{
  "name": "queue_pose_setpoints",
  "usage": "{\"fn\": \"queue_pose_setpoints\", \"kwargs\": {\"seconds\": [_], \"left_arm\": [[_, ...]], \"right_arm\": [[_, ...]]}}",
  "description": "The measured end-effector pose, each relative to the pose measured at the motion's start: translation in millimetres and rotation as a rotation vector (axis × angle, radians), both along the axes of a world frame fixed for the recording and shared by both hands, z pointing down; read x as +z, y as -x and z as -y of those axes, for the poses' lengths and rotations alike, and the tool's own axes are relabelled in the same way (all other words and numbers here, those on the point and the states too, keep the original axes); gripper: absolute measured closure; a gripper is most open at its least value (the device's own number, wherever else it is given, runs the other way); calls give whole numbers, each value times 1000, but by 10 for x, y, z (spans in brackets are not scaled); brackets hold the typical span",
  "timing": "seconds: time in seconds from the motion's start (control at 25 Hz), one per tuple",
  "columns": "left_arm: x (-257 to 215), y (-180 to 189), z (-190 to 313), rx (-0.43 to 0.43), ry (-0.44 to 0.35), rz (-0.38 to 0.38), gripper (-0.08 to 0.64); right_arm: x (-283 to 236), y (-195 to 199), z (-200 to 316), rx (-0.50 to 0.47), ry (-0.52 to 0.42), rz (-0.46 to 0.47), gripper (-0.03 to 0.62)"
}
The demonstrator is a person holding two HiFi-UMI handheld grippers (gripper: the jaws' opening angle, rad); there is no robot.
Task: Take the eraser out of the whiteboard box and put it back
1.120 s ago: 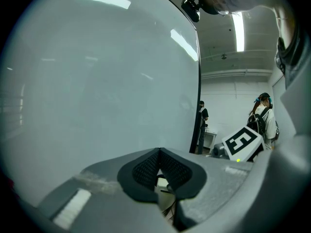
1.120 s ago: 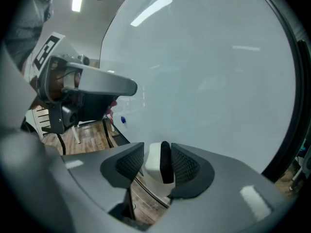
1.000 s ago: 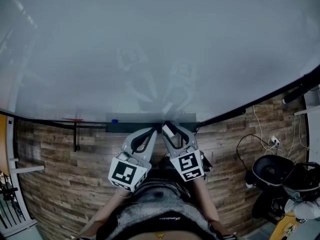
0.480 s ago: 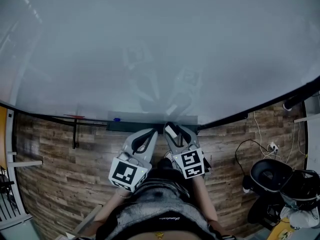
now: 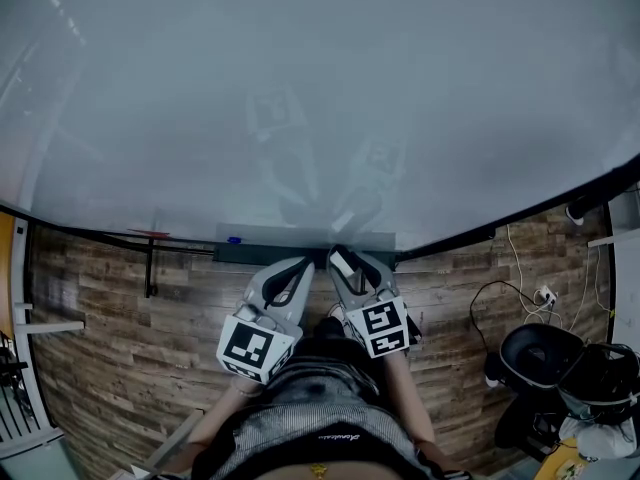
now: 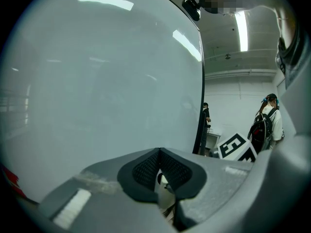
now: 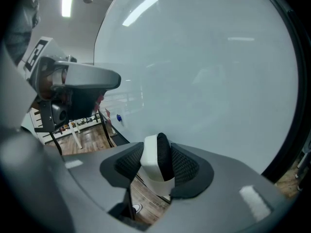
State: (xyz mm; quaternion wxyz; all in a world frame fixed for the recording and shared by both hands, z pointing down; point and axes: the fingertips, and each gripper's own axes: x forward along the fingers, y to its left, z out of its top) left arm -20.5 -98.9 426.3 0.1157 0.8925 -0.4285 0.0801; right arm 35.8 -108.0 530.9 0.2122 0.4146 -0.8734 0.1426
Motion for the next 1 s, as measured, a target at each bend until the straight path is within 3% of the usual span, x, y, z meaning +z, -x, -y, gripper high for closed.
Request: {"fn": "queue_pose_setpoints", "kwargs": {"seconds": [1.0], "left_arm": [[41,-33,-138,71,1,8,558]], "right_arm": [[-10,27,-78,3,-7,5,434]]}}
